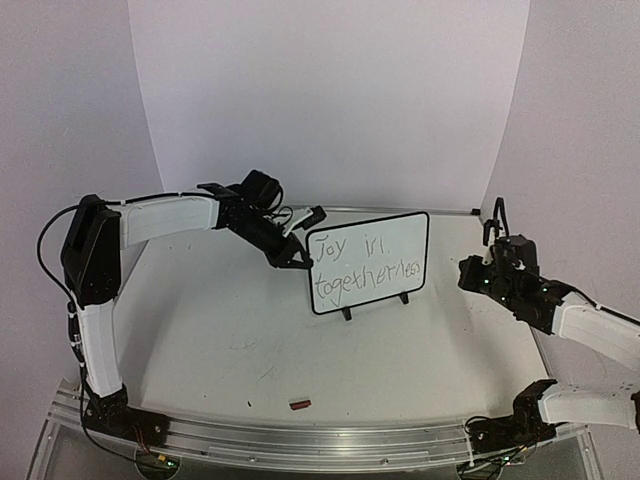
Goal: Write a sentence on the whiteboard
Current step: Write a sentence on the whiteboard, then pick up the pen cap from the corner of the board.
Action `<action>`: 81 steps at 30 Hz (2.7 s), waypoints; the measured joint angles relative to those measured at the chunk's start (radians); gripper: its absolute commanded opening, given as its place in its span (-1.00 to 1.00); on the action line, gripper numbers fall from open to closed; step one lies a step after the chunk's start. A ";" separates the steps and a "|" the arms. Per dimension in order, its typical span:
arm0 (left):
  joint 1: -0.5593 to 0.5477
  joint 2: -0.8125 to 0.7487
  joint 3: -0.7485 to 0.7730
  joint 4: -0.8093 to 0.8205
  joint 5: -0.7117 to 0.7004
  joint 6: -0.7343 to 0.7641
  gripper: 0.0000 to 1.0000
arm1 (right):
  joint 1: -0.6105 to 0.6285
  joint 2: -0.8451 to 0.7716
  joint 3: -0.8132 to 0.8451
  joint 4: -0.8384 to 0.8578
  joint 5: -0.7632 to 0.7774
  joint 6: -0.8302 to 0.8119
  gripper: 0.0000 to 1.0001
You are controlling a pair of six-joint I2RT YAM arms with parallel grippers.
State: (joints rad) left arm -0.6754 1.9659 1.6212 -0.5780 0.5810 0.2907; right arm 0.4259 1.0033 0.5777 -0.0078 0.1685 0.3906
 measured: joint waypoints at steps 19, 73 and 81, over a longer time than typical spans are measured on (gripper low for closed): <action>0.009 -0.157 -0.202 0.044 -0.088 -0.073 -0.35 | 0.000 -0.124 0.001 -0.127 -0.035 -0.017 -1.00; -0.694 -0.406 -0.865 0.394 -0.637 -0.578 -0.08 | 0.005 -0.159 -0.121 -0.199 -0.728 0.244 -1.00; -0.710 -0.342 -0.844 0.395 -0.627 -0.570 -0.36 | 0.007 -0.140 -0.121 -0.170 -0.738 0.244 -1.00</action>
State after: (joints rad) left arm -1.3858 1.6243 0.7776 -0.1827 -0.0457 -0.2791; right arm 0.4332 0.8631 0.4572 -0.1775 -0.5699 0.6342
